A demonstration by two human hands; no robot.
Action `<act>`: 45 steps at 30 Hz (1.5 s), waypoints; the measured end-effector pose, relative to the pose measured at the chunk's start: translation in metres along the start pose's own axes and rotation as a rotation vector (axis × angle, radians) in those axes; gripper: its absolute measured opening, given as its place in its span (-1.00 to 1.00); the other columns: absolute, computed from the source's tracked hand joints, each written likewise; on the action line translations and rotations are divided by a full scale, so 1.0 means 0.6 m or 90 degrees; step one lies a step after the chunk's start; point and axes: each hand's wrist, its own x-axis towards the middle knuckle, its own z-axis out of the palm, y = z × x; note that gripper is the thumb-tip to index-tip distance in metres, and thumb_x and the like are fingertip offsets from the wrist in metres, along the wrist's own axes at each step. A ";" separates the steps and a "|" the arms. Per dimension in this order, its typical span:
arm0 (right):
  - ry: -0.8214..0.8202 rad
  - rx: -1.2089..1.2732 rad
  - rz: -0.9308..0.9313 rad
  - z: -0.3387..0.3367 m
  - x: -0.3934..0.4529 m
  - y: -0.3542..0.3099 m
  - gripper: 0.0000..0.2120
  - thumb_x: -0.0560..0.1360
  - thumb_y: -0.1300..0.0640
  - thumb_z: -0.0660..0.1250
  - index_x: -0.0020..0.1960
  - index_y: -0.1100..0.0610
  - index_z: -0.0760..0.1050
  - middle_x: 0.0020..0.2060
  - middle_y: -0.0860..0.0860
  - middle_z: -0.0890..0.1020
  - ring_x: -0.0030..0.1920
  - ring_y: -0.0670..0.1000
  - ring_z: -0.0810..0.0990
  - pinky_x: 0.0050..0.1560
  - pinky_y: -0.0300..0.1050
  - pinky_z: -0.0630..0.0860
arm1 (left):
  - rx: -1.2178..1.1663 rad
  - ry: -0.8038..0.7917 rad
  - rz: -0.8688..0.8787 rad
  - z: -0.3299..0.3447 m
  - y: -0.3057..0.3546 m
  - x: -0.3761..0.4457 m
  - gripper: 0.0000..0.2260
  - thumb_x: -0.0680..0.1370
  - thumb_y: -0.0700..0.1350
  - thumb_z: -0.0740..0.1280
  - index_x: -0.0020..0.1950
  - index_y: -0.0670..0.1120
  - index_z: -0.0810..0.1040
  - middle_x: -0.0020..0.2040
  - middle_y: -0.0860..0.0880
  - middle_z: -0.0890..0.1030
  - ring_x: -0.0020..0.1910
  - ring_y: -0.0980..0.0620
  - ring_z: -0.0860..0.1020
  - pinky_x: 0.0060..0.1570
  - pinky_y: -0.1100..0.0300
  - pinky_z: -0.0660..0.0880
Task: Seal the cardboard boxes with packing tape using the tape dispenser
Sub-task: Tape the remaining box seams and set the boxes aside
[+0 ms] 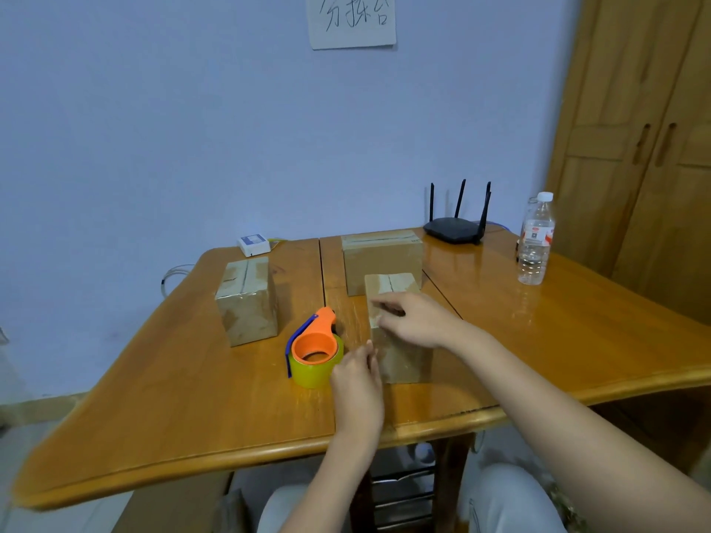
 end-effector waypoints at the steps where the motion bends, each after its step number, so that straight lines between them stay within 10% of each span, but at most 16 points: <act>1: 0.021 0.031 0.008 0.002 0.000 -0.003 -0.56 0.64 0.05 0.23 0.51 0.00 0.38 0.46 -0.02 0.46 0.45 0.02 0.41 0.44 -0.07 0.33 | 0.010 -0.029 -0.028 -0.002 0.000 -0.004 -0.86 0.58 -0.22 0.37 0.07 -0.13 0.70 -0.12 -0.04 0.70 -0.21 0.09 0.62 -0.25 0.52 0.34; 3: 0.081 0.088 0.025 0.005 0.001 -0.005 -0.61 0.65 0.17 0.18 0.47 0.04 0.44 0.41 -0.01 0.51 0.32 -0.04 0.53 0.35 -0.11 0.42 | 0.028 -0.067 -0.064 -0.006 -0.008 -0.004 -0.86 0.60 -0.17 0.35 0.06 -0.11 0.71 -0.14 -0.02 0.70 -0.27 0.17 0.54 -0.38 0.50 0.32; 7: 0.261 0.226 0.072 -0.011 -0.004 0.016 -0.63 0.64 0.29 0.12 0.34 0.06 0.54 0.25 -0.05 0.55 -0.46 -0.19 0.46 -0.44 -0.33 0.42 | 0.029 -0.056 -0.100 -0.030 0.003 0.019 -0.77 0.64 -0.13 0.27 0.22 -0.13 0.66 -0.09 -0.07 0.70 -0.21 0.05 0.62 -0.26 0.30 0.52; 13: 0.184 0.128 0.239 -0.035 -0.014 0.036 -0.71 0.70 -0.01 0.09 -0.13 0.09 0.40 -0.24 0.03 0.49 -0.29 -0.02 0.44 -0.34 -0.15 0.30 | -0.117 -0.124 -0.167 -0.045 0.050 0.072 -0.60 0.71 -0.01 0.12 0.53 -0.09 0.35 0.42 -0.09 0.49 0.38 -0.08 0.45 0.33 0.07 0.36; 15: 0.129 0.101 0.247 -0.032 -0.010 0.024 -0.57 0.70 -0.11 0.06 0.05 0.21 0.52 -0.05 0.13 0.59 -0.11 0.08 0.54 -0.17 -0.13 0.38 | -0.148 -0.156 -0.199 -0.032 0.056 0.095 -0.59 0.71 0.03 0.08 0.49 -0.11 0.41 0.41 -0.13 0.49 0.41 -0.17 0.41 0.37 -0.02 0.35; 25: -0.235 -0.244 0.347 -0.055 0.061 -0.010 -0.02 0.47 -0.52 0.11 0.53 0.26 0.27 0.44 0.23 0.42 0.37 0.30 0.45 0.39 0.25 0.39 | -0.382 -0.286 -0.373 -0.015 0.065 0.134 -0.79 0.70 -0.10 0.14 0.33 0.04 0.37 0.05 -0.14 0.59 -0.08 -0.22 0.68 -0.22 -0.02 0.67; 34: -0.192 -0.197 0.230 -0.087 0.064 0.003 -0.38 0.43 -0.19 0.48 0.29 0.20 0.45 0.17 0.12 0.54 0.19 0.19 0.59 0.21 0.05 0.56 | -0.188 -0.176 -0.214 -0.043 0.028 0.204 -0.69 0.64 -0.08 0.22 0.38 0.09 0.35 0.24 -0.03 0.54 -0.09 -0.04 0.57 -0.23 0.14 0.47; 39: -0.199 -0.155 0.179 -0.106 0.060 0.010 -0.19 0.35 -0.08 0.60 0.41 0.26 0.33 0.15 0.07 0.59 0.07 0.07 0.64 0.11 -0.02 0.64 | -0.170 -0.252 -0.190 -0.048 0.035 0.212 -0.53 0.66 -0.03 0.22 0.56 0.08 0.20 0.03 0.16 0.48 -0.27 0.18 0.42 -0.24 0.21 0.45; 43: -0.267 -0.228 0.145 -0.120 0.059 0.016 0.04 0.34 0.00 0.62 0.61 0.13 0.06 0.46 0.07 0.40 0.35 0.14 0.50 0.34 0.05 0.50 | -0.190 -0.296 -0.199 -0.040 0.038 0.212 -0.49 0.65 -0.03 0.22 0.58 0.11 0.16 0.27 -0.05 0.53 0.12 0.01 0.53 0.02 0.15 0.46; 45: -0.300 -0.251 0.133 -0.127 0.057 0.022 0.08 0.37 0.08 0.60 0.65 0.05 -0.03 0.55 0.03 0.28 0.48 0.14 0.35 0.44 0.04 0.38 | -0.140 -0.327 -0.177 -0.034 0.039 0.206 -0.49 0.62 -0.06 0.23 0.56 0.10 0.20 0.14 -0.10 0.60 -0.08 0.03 0.54 -0.11 0.14 0.48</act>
